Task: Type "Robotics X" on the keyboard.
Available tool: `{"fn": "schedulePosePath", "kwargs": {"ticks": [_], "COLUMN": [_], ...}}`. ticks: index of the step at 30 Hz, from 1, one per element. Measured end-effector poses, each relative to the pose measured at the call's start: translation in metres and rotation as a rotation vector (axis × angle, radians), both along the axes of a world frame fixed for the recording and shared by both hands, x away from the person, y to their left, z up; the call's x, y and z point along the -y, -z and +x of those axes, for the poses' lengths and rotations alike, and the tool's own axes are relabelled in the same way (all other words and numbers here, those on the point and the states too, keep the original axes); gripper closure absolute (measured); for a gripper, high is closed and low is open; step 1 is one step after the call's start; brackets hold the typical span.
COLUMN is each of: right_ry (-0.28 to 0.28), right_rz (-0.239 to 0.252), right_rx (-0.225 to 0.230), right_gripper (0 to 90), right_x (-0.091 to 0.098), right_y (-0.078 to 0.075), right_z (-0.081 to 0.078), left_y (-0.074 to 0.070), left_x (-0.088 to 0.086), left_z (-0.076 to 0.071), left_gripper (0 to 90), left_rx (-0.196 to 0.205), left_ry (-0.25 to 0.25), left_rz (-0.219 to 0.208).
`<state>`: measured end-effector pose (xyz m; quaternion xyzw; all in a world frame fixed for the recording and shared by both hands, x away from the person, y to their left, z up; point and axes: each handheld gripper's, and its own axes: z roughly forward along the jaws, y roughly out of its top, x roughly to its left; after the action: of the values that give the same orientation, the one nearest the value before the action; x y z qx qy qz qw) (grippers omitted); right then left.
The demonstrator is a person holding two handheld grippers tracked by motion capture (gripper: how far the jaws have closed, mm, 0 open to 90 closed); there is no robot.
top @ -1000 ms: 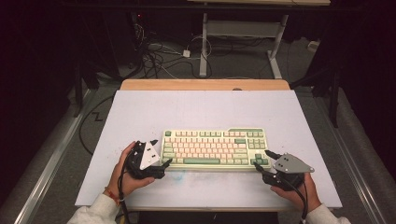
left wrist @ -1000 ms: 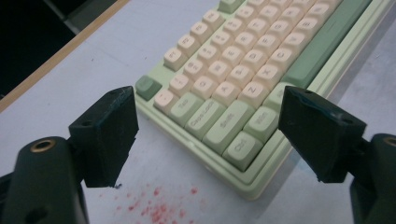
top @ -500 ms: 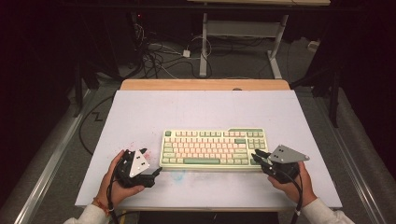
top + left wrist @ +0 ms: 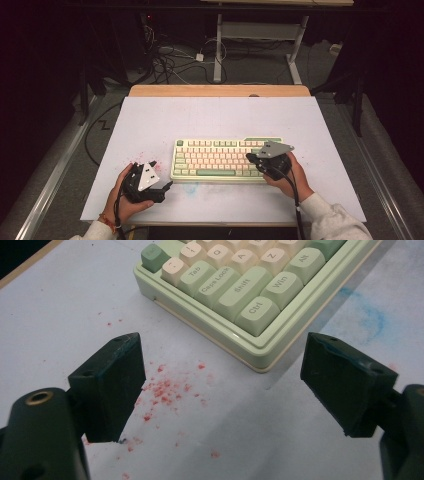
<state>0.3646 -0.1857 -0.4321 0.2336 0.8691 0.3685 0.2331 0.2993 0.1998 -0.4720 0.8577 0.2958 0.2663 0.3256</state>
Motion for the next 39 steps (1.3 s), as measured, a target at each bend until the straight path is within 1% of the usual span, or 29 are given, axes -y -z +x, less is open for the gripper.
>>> {"fn": "schedulePosePath", "kwargs": {"ticks": [2, 6, 12, 20, 27, 30, 31, 32, 34, 35, 36, 39], "right_ry": [-0.008, -0.017, -0.014, -0.011, -0.006, -0.011, -0.009, -0.009, -0.009, -0.007, -0.007, -0.003], "right_rz": [-0.003, -0.029, -0.045, -0.060, -0.063, -0.066, -0.073, -0.090, -0.096, -0.106, -0.106, -0.071], "right_rx": [-0.007, -0.018, -0.031, -0.041, -0.047, -0.042, -0.046, -0.049, -0.061, -0.058, -0.055, -0.053], "right_gripper": [89.9, 89.9, 89.9, 89.9, 89.9, 89.9, 89.9, 89.9, 89.9, 89.9, 89.9, 89.9], "right_x": [-0.009, -0.022, -0.033, -0.040, -0.043, -0.045, -0.046, -0.046, -0.048, -0.048, -0.048, -0.046], "right_y": [0.002, 0.008, 0.013, 0.017, 0.019, 0.020, 0.020, 0.022, 0.023, 0.022, 0.022, 0.020], "right_z": [0.006, 0.016, 0.025, 0.032, 0.036, 0.036, 0.036, 0.037, 0.037, 0.037, 0.036, 0.035], "left_y": [0.001, 0.000, 0.001, 0.002, 0.003, 0.003, 0.003, 0.003, 0.005, 0.005, 0.006, 0.005], "left_x": [0.000, -0.001, -0.002, 0.000, 0.000, 0.000, 0.000, 0.000, 0.000, 0.000, 0.000, 0.000], "left_z": [0.000, 0.001, 0.002, 0.003, 0.003, 0.003, 0.003, 0.003, 0.003, 0.004, 0.004, 0.004], "left_gripper": [16.9, 16.9, 16.9, 16.9, 16.9, 16.9, 16.9, 16.9, 16.9, 16.9, 16.9, 16.9], "left_rx": [-0.003, -0.002, -0.008, -0.011, -0.014, -0.017, -0.016, -0.015, -0.018, -0.022, -0.025, -0.026], "left_ry": [0.003, -0.003, 0.001, 0.004, 0.002, 0.001, 0.001, -0.001, -0.007, -0.010, -0.011, -0.011], "left_rz": [-0.001, -0.002, -0.004, 0.010, 0.006, 0.007, 0.013, 0.016, 0.013, 0.012, 0.014, 0.011]}}
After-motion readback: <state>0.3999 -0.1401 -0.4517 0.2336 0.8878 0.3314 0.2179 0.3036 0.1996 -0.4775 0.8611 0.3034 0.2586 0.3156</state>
